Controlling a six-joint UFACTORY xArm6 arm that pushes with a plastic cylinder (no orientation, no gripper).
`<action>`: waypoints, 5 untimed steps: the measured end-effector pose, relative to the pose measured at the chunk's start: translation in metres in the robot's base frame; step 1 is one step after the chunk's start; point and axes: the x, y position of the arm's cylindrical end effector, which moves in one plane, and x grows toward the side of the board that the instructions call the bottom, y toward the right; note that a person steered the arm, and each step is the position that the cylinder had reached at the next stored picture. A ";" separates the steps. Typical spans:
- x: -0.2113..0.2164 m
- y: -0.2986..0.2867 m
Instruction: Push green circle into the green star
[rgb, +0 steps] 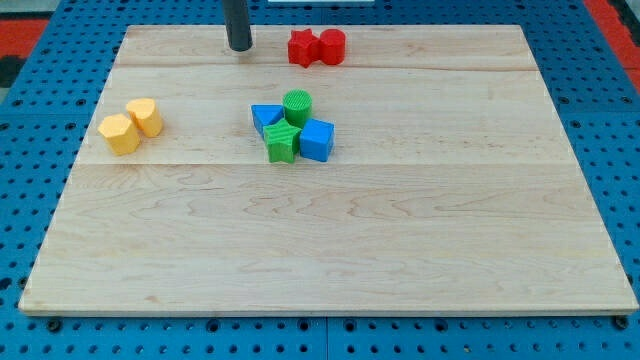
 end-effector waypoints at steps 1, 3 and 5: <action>0.041 0.013; 0.102 0.099; 0.125 0.126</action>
